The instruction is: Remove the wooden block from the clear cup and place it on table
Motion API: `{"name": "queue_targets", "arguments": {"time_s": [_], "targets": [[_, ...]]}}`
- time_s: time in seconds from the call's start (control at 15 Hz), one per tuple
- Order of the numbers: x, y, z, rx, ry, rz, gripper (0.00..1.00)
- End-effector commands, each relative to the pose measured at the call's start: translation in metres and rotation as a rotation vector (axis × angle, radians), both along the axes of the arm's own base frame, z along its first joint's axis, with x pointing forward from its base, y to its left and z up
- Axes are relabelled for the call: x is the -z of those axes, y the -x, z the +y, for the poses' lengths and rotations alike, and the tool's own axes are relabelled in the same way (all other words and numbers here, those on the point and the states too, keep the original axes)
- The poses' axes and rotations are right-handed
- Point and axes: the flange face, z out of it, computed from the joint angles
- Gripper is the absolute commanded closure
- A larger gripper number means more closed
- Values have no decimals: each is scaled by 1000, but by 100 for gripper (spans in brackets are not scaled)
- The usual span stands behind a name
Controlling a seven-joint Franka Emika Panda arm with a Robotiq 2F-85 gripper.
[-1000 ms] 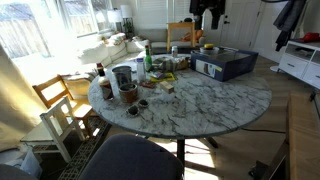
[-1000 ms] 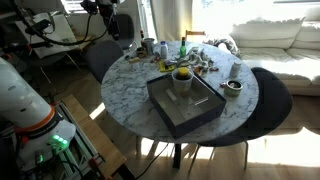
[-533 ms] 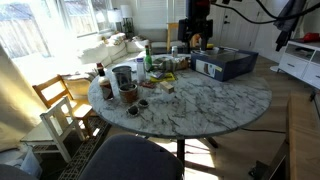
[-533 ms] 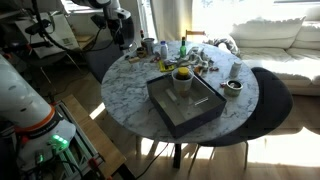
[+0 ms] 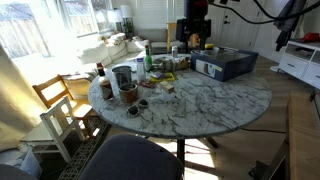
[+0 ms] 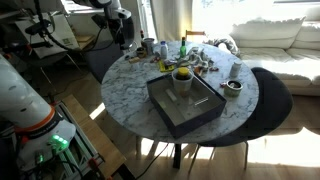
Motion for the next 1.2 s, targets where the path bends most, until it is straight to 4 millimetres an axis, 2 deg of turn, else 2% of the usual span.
{"name": "queue_targets", "arguments": {"time_s": [0.0,0.73,1.13], "targets": [[18,-17,2,14,-12,19,0],[92,-63,8,51,-57,22,0],[121,-84,16,98,-100,14,0]]}}
